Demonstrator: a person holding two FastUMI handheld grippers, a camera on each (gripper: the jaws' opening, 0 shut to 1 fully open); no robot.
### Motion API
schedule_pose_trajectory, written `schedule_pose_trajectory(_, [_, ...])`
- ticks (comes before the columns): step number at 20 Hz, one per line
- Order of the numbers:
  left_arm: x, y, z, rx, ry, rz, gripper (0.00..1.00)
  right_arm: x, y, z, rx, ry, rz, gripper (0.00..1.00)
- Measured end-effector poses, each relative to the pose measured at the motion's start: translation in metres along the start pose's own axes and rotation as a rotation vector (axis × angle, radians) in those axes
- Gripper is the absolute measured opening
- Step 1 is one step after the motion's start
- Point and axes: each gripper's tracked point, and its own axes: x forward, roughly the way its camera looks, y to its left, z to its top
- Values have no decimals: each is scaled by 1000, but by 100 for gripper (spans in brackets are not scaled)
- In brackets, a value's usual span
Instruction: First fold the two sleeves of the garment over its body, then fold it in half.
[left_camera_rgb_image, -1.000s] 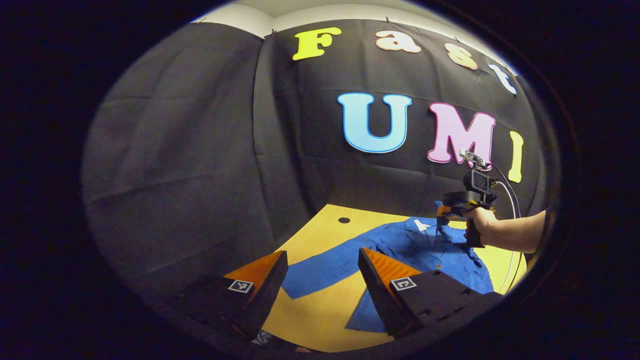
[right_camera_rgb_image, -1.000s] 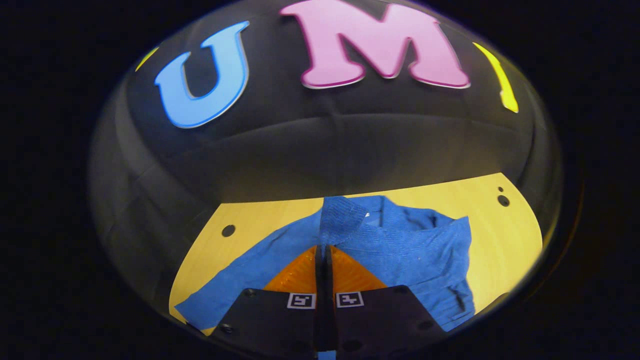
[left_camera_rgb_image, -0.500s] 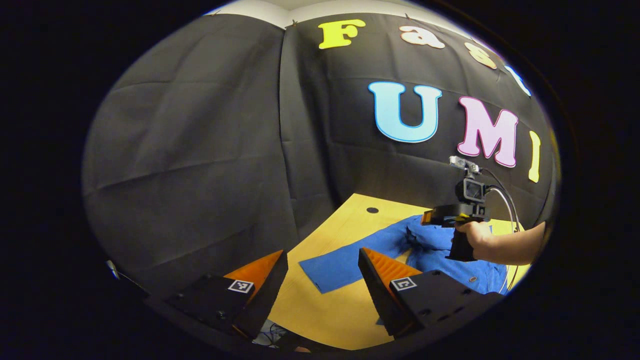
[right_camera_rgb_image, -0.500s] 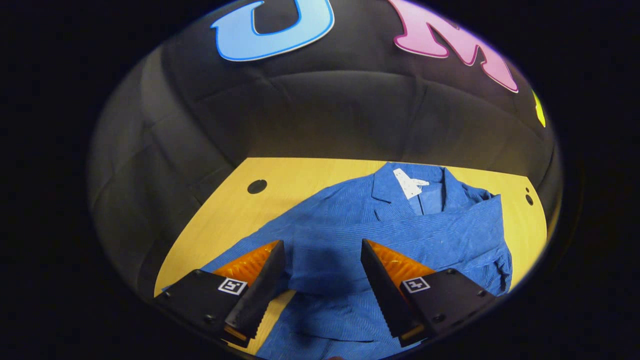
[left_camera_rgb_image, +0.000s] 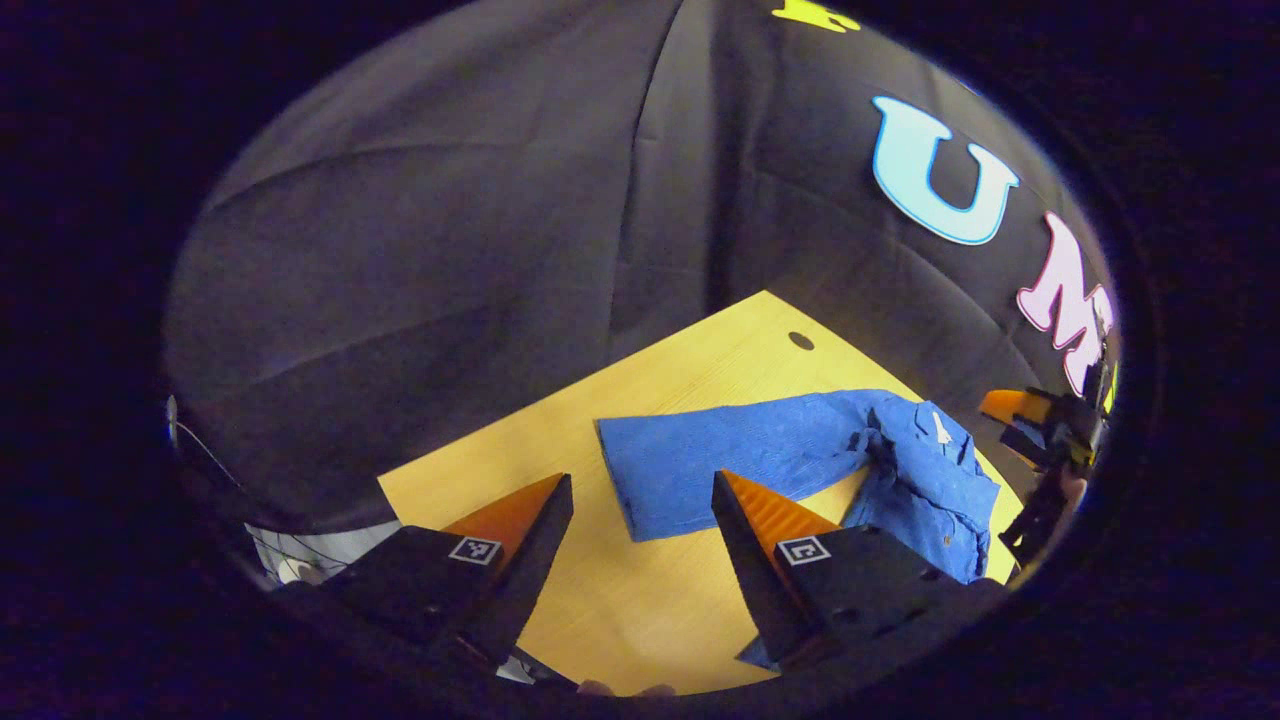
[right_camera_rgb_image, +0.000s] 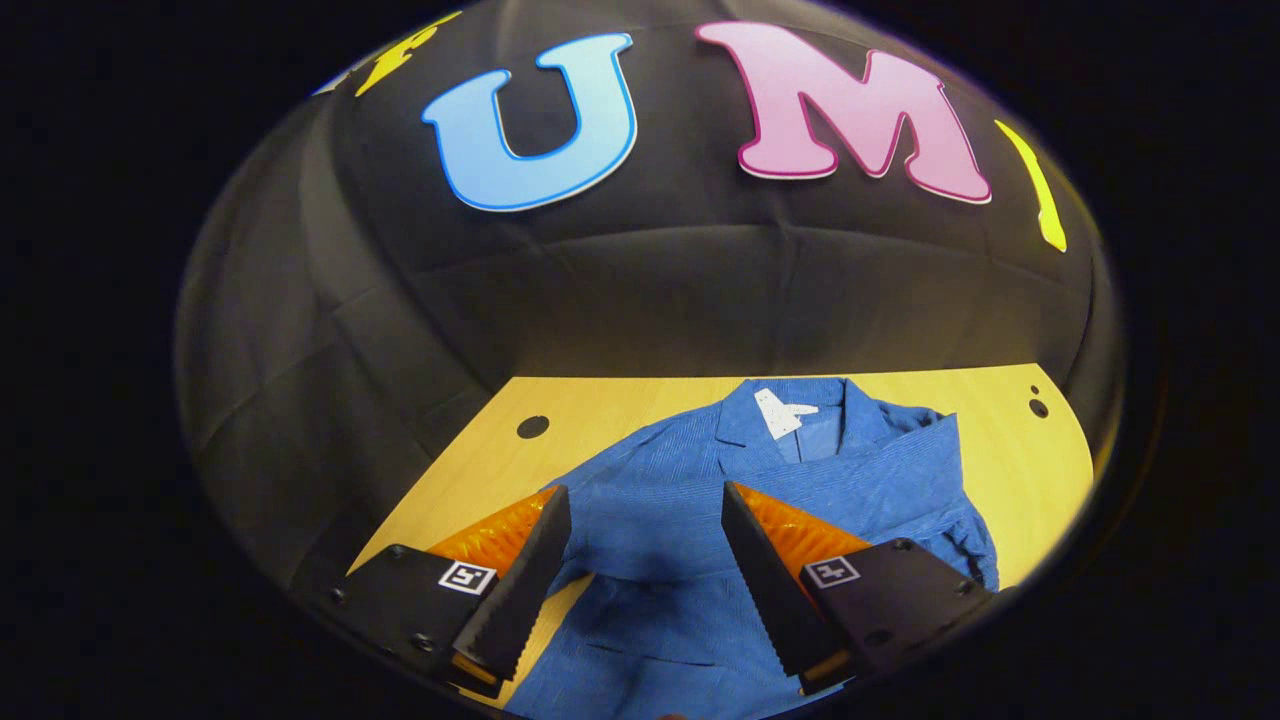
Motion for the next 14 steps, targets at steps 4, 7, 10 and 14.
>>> schedule_pose_trajectory(4, [43, -1, -10, -3, 87, 39, 83, -45, 2, -9, -22, 0, 63, 96])
schedule_pose_trajectory(7, [68, -6, -18, 1, 147, 82, 83, -72, 2, -27, -26, 29, 87, 96])
schedule_pose_trajectory(10, [73, -12, -12, 17, 137, 130, 82, -88, -6, -38, -44, 41, 89, 95])
schedule_pose_trajectory(14, [84, -21, -21, 151, 182, 198, 82, -102, -21, -53, -54, 65, 97, 96])
